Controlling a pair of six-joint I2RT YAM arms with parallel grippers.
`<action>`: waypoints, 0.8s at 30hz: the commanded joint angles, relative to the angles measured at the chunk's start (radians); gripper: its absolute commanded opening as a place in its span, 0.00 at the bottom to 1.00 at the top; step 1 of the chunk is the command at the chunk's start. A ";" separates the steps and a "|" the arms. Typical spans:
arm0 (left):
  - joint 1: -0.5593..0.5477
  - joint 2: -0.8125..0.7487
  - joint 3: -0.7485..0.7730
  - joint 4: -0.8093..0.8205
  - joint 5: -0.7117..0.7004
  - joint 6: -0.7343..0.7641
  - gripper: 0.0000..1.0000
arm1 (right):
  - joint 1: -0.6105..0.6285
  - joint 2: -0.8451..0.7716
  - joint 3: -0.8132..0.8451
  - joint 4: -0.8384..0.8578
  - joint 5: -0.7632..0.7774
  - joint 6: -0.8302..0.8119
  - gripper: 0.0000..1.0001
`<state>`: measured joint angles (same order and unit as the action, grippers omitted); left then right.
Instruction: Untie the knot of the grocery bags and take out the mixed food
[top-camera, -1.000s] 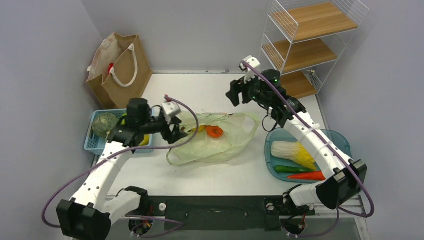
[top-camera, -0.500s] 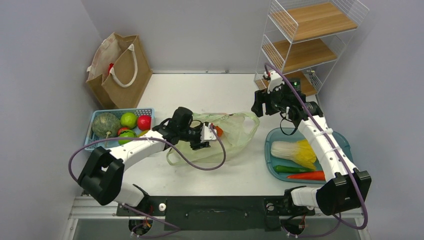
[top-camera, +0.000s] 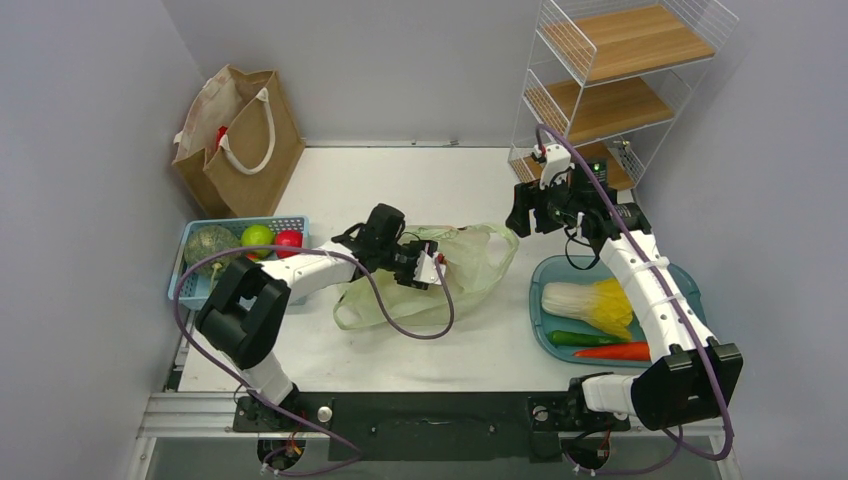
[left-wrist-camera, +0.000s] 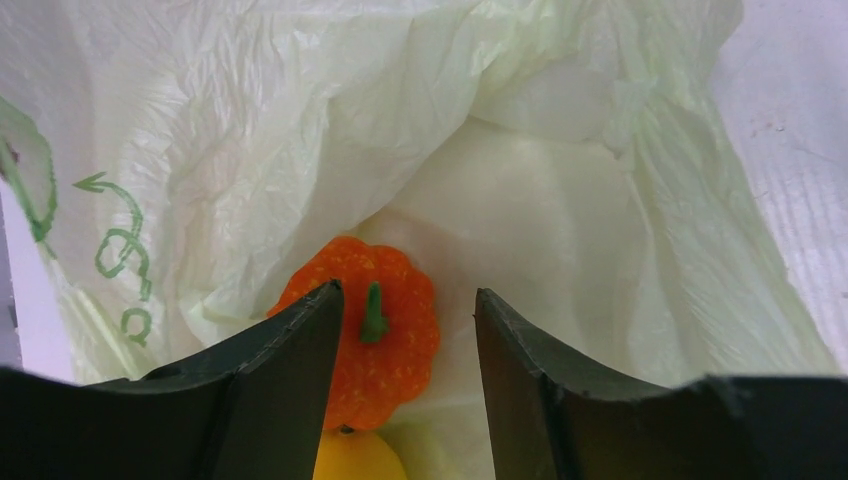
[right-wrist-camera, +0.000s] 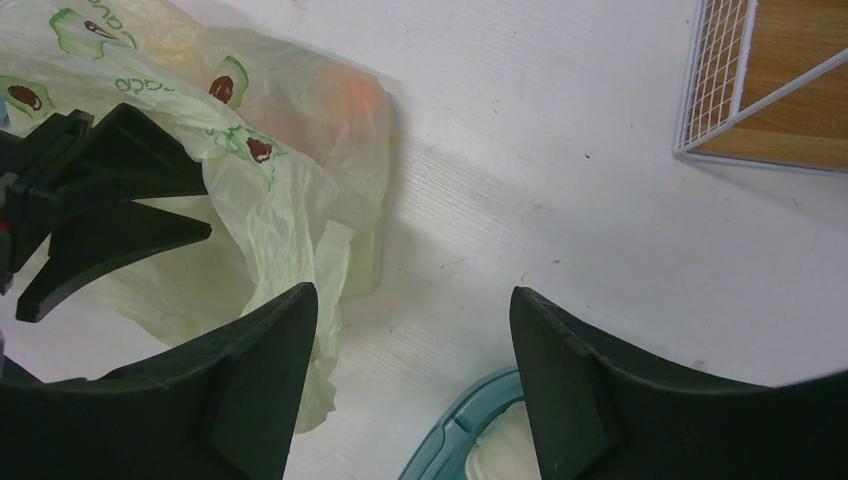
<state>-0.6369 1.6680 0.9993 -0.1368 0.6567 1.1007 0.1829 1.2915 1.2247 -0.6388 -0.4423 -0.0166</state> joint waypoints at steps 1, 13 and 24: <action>0.002 0.049 0.054 0.025 0.017 0.083 0.50 | -0.006 -0.027 0.034 0.015 -0.026 -0.003 0.66; 0.005 0.070 0.079 -0.016 0.006 0.088 0.20 | -0.008 -0.039 0.034 0.014 -0.028 -0.007 0.66; 0.016 -0.114 0.069 -0.073 0.077 -0.143 0.00 | -0.005 -0.054 0.055 0.017 -0.097 -0.025 0.66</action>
<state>-0.6350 1.6680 1.0389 -0.1844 0.6590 1.1034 0.1822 1.2842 1.2278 -0.6453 -0.4786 -0.0193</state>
